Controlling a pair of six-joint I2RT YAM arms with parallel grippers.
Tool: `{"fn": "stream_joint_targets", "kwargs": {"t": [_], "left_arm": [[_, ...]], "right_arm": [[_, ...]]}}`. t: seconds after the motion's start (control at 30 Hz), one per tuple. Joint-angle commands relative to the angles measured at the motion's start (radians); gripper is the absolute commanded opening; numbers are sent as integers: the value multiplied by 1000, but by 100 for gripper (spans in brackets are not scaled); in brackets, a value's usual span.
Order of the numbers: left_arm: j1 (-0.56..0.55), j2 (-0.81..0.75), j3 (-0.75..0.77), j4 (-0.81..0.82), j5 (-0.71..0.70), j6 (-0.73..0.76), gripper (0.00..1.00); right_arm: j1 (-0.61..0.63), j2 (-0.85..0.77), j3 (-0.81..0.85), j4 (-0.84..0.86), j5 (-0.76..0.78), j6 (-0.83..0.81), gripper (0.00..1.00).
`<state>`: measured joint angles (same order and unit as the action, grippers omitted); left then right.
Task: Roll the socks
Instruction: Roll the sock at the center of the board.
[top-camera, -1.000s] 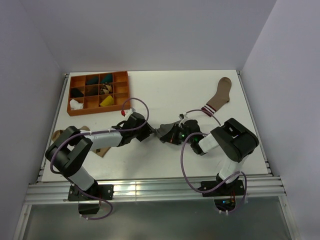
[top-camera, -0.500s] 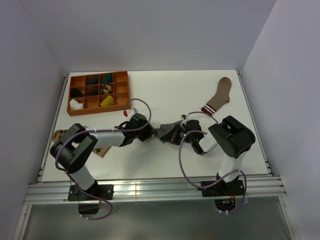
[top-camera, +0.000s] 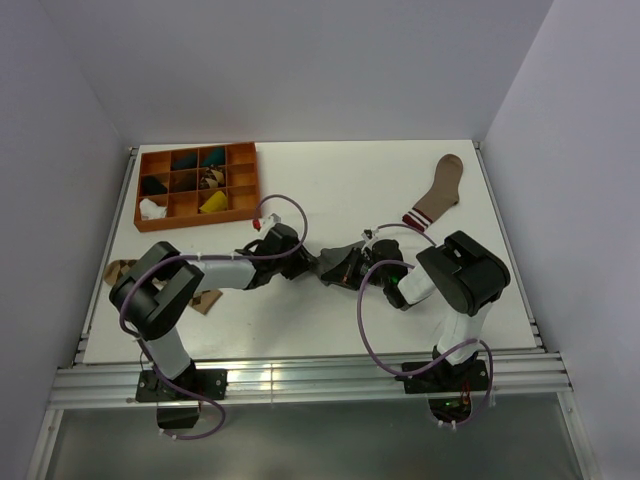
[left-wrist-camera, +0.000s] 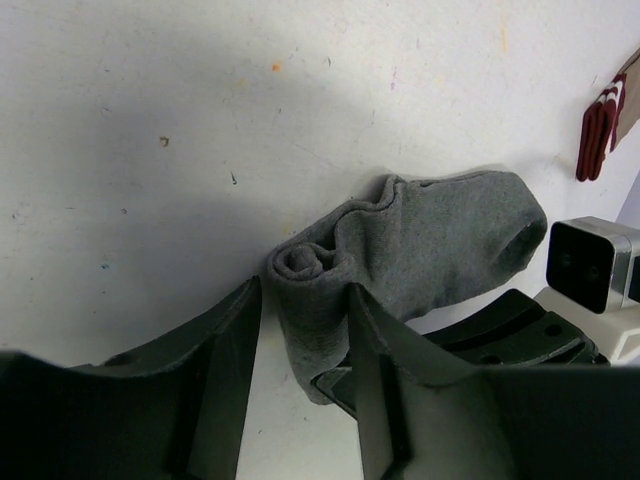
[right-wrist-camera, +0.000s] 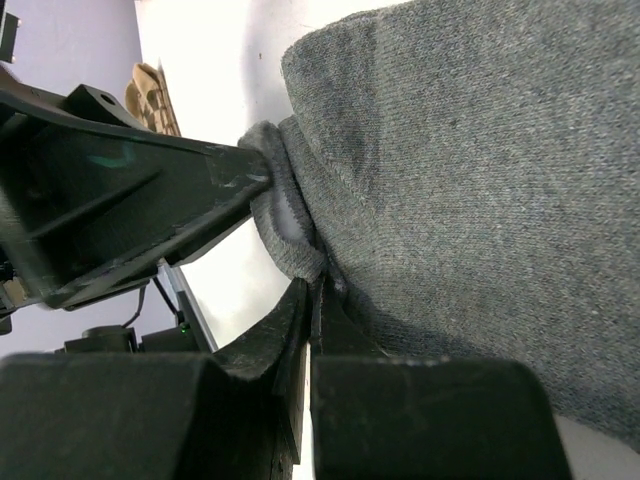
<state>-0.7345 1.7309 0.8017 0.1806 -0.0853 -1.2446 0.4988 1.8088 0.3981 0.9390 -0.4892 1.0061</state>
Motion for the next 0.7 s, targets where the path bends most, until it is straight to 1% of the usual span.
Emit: {"fn": "stream_joint_targets", "kwargs": {"t": [0.0, 0.03, 0.1, 0.17, 0.23, 0.27, 0.3, 0.37, 0.4, 0.43, 0.47, 0.5, 0.53, 0.6, 0.67], "left_arm": [[-9, 32, 14, -75, -7, 10, 41], [-11, 38, 16, -78, -7, 13, 39], [-13, 44, 24, -92, -4, 16, 31], [-14, 53, 39, -104, -8, 22, 25], [-17, 59, 48, -125, -16, 36, 15], [-19, 61, 63, -136, -28, 39, 10], [-20, 62, 71, -150, -36, 49, 8], [-20, 67, 93, -178, -57, 59, 1], [-22, 67, 102, -219, -68, 69, 0], [-20, 68, 112, -240, -79, 74, 0], [-20, 68, 131, -289, -94, 80, 1], [-20, 67, 139, -309, -120, 89, 0], [-20, 61, 143, -331, -135, 97, 0], [-20, 59, 174, -397, -175, 123, 0], [-20, 58, 206, -435, -194, 142, 0]], "right_arm": [[-9, 24, -12, -98, 32, -26, 0], [-9, 21, -8, -104, 37, -30, 0], [-9, 14, -1, -129, 40, -44, 0], [-9, -6, 4, -144, 43, -55, 0], [-9, -34, 18, -180, 44, -84, 0], [-9, -46, 30, -216, 44, -113, 1], [-9, -81, 36, -233, 46, -126, 2], [-11, -127, 48, -284, 64, -161, 7], [-9, -181, 73, -363, 75, -202, 10], [-9, -207, 87, -403, 86, -227, 17], [-9, -236, 100, -445, 113, -250, 20], [-9, -290, 132, -523, 129, -308, 23], [-8, -313, 145, -552, 144, -339, 27], [-5, -374, 169, -609, 184, -429, 29], [13, -397, 189, -643, 207, -492, 31]]}}
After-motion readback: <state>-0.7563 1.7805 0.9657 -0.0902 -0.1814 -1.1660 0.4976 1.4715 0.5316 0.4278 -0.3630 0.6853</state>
